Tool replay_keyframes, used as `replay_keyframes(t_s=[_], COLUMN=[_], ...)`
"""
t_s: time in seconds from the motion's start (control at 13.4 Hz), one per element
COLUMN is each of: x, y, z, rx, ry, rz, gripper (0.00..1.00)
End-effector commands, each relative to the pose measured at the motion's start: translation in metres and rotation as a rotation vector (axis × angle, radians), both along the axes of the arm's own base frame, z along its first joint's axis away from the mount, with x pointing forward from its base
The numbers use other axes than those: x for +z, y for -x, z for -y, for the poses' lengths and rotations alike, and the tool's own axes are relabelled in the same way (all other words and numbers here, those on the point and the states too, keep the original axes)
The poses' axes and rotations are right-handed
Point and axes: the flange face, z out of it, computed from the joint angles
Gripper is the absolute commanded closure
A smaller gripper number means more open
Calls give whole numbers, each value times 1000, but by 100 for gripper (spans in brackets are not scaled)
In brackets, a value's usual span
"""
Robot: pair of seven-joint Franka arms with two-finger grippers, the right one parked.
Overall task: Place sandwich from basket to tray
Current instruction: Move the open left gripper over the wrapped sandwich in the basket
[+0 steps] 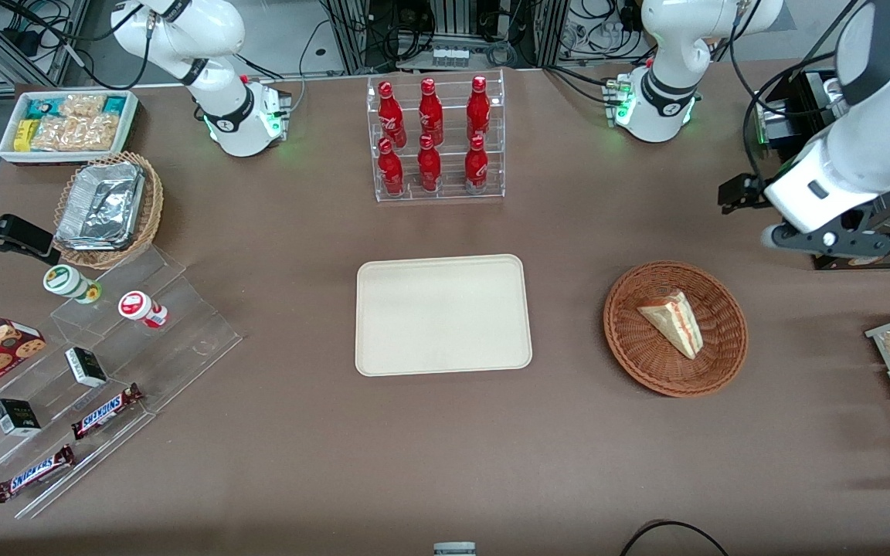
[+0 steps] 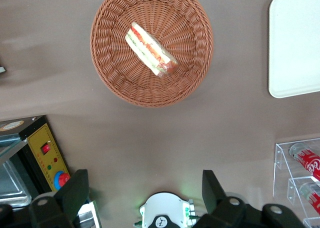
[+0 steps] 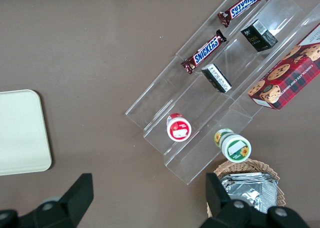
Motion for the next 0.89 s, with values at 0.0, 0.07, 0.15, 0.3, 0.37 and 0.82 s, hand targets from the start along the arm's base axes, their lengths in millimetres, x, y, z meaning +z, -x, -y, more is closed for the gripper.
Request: replay_keyframes(t_s=[0.0,0.07,0.15,0.3,0.37,0.82], x=[10,8,0,-19,-36,-135], y=[6,4,2,-2,-4,-5], z=[-1,-3,-4,-7,-9,-7], rx=[-42,-52,-47,-37,-34,-44], ry=[25,31,22,16,15,19], rz=[-6,-7,-13,-17,-26,21], gripper=[0,0,0,0,0,0])
